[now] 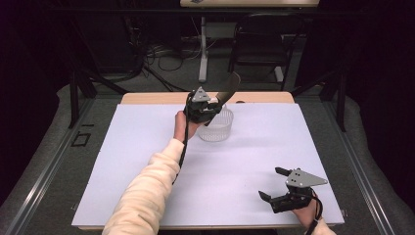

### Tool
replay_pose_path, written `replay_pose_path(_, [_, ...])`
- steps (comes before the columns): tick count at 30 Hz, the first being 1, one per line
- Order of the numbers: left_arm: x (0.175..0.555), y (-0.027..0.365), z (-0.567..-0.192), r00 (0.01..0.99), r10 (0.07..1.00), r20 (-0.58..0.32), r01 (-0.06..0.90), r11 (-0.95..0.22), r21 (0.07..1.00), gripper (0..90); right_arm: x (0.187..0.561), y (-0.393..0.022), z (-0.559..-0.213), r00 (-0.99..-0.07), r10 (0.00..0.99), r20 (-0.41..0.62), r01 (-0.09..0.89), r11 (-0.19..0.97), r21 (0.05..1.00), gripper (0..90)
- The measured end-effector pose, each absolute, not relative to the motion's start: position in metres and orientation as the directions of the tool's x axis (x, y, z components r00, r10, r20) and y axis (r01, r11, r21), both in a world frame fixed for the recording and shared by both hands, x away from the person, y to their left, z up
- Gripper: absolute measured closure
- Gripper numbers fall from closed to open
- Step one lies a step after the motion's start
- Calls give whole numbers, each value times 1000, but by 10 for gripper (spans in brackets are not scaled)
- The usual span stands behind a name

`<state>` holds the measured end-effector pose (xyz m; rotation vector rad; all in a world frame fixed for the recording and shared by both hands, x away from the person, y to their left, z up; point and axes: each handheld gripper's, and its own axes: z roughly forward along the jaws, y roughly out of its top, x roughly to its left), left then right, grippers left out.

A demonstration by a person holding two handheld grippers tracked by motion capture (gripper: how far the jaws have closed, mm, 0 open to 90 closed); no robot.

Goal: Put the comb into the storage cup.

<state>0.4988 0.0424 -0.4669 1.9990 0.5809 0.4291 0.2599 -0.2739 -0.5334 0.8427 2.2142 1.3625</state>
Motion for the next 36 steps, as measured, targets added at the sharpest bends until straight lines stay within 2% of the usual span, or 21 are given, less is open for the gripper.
replay_pose_path(36, [502,35,-476,849,522,80,212,-475,854,719,260,-274,-533,-734,678,-27,282,341,897,0])
